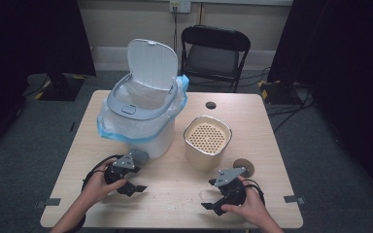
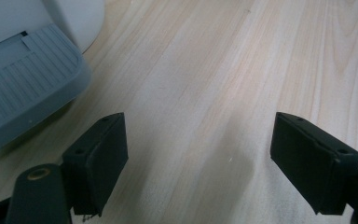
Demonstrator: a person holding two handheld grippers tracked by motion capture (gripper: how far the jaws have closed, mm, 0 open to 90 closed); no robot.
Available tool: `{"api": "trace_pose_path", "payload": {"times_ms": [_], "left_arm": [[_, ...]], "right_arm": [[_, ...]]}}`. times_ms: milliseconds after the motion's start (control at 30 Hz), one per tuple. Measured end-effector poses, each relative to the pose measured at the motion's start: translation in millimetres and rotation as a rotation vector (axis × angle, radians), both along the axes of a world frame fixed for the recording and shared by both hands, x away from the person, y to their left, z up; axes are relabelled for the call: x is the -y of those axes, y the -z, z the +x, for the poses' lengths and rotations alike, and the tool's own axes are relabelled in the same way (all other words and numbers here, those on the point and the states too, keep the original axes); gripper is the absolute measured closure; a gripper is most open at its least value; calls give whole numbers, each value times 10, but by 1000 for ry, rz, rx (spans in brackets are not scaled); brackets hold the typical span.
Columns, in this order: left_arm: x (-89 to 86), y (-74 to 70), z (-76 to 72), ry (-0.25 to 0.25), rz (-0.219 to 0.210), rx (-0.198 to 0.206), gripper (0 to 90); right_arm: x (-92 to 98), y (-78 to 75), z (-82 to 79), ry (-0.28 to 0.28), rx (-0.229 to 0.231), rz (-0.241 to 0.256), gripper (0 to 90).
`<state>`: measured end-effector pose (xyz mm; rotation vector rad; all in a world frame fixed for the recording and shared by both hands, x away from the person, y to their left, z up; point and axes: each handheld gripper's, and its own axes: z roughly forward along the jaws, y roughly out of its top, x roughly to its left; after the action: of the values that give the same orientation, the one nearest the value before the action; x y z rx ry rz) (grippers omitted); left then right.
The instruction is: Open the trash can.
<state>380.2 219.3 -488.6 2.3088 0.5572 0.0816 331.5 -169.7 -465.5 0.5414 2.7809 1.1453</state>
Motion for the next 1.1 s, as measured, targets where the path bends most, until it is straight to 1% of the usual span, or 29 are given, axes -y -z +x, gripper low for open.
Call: {"api": "trace_pose_path", "payload": {"times_ms": [33,67,100,133,167,200,300,333,367,400,500,567,633,800,867,900,1100], "left_arm": [[-2,4,-1,3,7,7,186],[-1,13,-4,6,7,4,184],[-4,15,0,15,24,11,183],[-4,18,1,17,25,16,181],[-1,24,-1,16,20,18,178],[-1,27,-1,20,17,22,178],[-3,38,-12,27,18,31,165],[-2,42,-17,27,19,35,157],[6,54,-20,31,8,45,152],[12,61,-25,32,7,48,151],[33,86,-27,49,0,77,133],[36,92,-25,60,7,92,127],[49,113,-33,63,-8,95,107],[74,145,-49,78,-15,100,23],[78,140,-47,87,-2,97,12],[84,145,-50,82,-7,96,4],[85,146,-50,82,-7,97,0]], "right_arm": [[11,1,2,-2,-2,-2,156],[18,1,1,-2,-2,-6,154],[27,3,1,-6,-5,-7,155],[39,4,-2,-3,-4,-11,154],[51,8,-4,-3,-8,-12,154],[70,22,-4,-8,-11,0,155],[99,36,-11,-2,-10,-14,155],[110,36,-15,-3,-14,-10,155],[119,37,-18,-2,-17,-6,155],[134,35,-24,-1,-15,-12,155],[179,53,-22,6,-25,-1,155],[199,61,-17,11,-27,-5,154],[215,65,-15,16,-30,-3,155],[234,44,-24,14,-28,-7,163],[249,28,-28,10,-26,3,172],[259,26,-29,7,-30,12,178],[280,28,-56,0,-38,9,168]]}}
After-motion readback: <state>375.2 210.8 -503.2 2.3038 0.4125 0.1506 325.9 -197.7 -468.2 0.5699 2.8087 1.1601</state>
